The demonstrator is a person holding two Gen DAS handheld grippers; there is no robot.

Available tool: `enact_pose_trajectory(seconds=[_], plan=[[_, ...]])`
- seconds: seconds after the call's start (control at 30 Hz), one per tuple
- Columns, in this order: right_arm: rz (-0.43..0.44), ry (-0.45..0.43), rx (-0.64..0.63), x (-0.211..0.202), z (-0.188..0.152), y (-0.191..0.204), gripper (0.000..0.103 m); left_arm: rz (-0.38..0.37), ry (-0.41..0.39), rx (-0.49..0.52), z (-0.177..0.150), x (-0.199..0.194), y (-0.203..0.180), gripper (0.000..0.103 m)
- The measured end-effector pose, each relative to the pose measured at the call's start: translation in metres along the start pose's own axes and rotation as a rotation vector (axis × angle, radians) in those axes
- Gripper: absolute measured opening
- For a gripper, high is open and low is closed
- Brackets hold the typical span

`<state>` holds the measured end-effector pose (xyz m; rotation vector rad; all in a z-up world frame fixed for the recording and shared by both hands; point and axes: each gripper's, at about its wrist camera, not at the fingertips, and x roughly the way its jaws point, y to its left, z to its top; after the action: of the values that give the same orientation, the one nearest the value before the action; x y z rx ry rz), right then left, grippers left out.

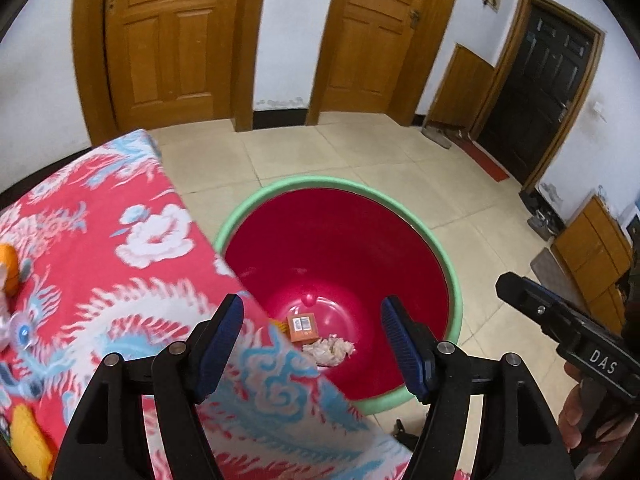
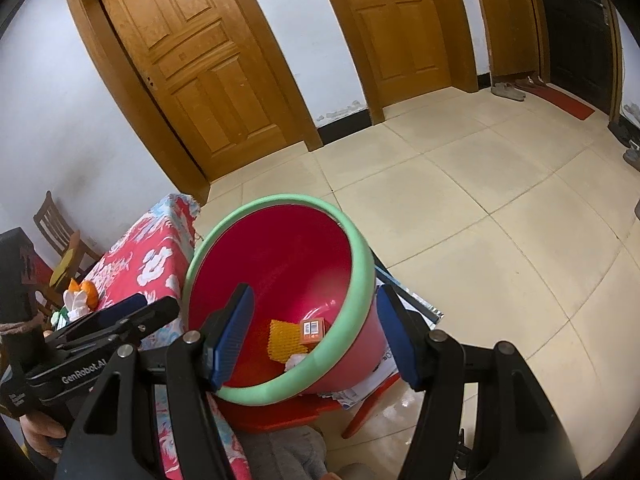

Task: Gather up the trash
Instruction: 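Move both tools back over the table toward the white medicine box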

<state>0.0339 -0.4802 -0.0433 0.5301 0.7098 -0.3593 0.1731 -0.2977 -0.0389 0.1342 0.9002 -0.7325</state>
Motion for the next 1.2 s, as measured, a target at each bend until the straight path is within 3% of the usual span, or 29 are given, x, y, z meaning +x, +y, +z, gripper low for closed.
enact_pose_trajectory(seconds=[0.73,1.2], plan=[[0.139,0.059,-0.130,-0.003,-0.023,0.082,0.064,0.200,-0.069,-0.176,-0.034,-0.083,0.101,0.073],[0.181,0.103,-0.208,0.006,-0.036,0.133,0.064,0.339,-0.063,-0.278,-0.056,-0.117,0.179,0.073]])
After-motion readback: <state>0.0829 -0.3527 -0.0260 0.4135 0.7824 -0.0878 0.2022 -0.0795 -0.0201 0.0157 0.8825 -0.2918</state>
